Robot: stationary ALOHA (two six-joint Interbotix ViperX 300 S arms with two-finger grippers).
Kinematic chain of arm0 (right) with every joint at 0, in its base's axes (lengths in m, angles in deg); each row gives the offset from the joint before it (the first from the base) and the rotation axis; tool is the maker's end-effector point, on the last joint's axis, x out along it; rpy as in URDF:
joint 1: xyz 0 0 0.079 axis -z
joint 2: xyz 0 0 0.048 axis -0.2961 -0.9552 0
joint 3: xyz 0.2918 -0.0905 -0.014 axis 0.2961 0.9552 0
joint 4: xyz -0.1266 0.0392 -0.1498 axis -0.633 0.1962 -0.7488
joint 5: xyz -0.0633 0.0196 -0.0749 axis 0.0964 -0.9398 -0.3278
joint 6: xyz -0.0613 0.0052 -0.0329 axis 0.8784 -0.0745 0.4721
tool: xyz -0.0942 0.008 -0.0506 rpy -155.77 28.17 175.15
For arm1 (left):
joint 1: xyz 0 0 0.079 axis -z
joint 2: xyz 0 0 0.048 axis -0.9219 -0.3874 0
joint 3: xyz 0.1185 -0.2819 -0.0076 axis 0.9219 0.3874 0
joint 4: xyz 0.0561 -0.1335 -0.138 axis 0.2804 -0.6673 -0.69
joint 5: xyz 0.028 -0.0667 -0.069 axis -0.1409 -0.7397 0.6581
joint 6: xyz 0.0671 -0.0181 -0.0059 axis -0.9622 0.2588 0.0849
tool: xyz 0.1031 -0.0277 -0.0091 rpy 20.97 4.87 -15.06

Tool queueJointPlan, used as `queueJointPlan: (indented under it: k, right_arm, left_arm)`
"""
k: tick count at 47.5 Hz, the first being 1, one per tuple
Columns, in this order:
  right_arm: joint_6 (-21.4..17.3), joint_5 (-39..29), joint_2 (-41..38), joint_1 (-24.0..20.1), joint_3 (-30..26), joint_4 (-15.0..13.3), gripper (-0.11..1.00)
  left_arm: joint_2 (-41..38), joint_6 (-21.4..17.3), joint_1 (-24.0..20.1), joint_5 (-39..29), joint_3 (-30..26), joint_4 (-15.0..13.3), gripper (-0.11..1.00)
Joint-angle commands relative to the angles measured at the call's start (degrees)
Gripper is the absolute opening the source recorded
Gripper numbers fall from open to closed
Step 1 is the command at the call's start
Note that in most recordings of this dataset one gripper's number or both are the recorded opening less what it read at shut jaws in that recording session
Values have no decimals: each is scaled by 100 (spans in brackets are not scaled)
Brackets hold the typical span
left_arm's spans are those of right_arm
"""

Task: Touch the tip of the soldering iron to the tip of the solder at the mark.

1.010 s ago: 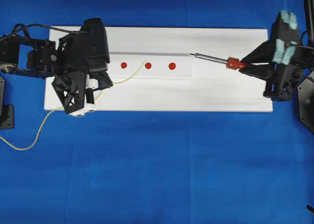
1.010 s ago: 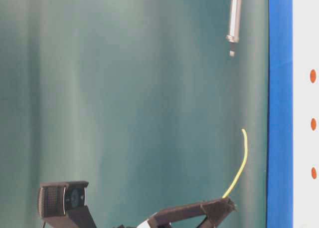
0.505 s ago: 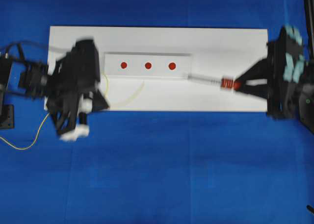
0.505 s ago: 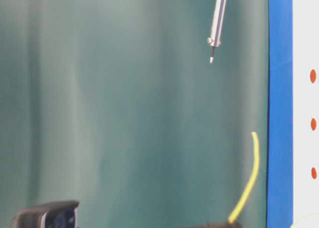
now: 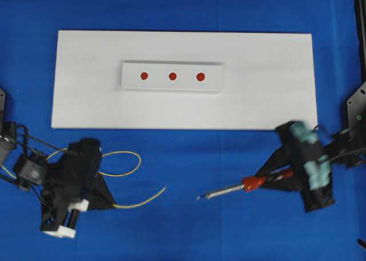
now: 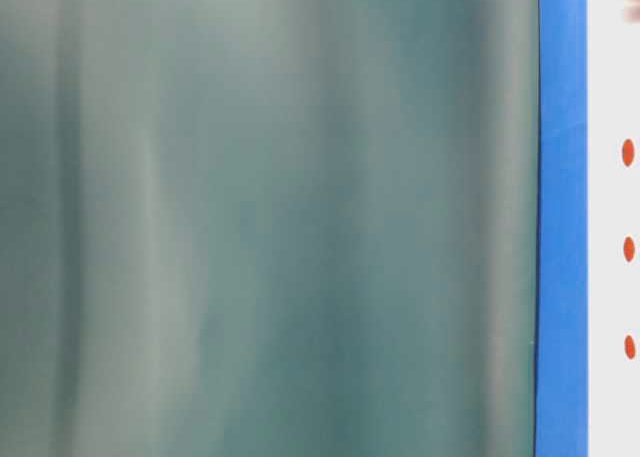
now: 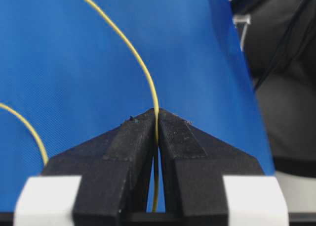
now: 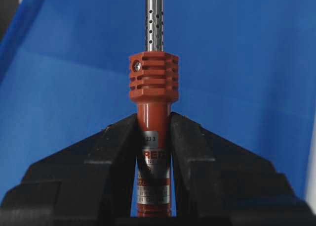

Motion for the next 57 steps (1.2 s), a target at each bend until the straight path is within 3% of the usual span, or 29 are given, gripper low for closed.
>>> queueJointPlan:
  k: [1,12,29,32,38,42,45,53,57]
  right_arm:
    - [-9,237,-527,-79,-255,18,6]
    - [-9,905,-1688,-202,-501,18,6]
    - [-18,1301,-2259,-360,-606,290,6]
    - [-18,1301,-2268,-369,-624,299,7]
    - [-18,1301,-2285,-369,-659,308,9]
    - [-18,1301,-2285,-369,-686,299,23]
    - [-18,1301,-2285,-360,-703,299,41]
    - [26,1266,-2118,-308,-729,299,90]
    - [62,1134,-1837,-255,-721,281,91]
  left_arm:
    - [-325,-9,132,545,53,18,2]
    - [-1213,-44,290,1371,167,18,2]
    - [-1371,-97,281,1389,281,18,2]
    - [-1362,-97,281,1371,316,18,9]
    - [-1354,-97,281,1187,334,18,39]
    - [-1345,-88,281,923,325,18,64]
    - [-1327,-79,281,686,316,18,75]
    - [-1020,-97,272,211,272,18,78]
    - [-686,-105,281,-18,272,18,78]
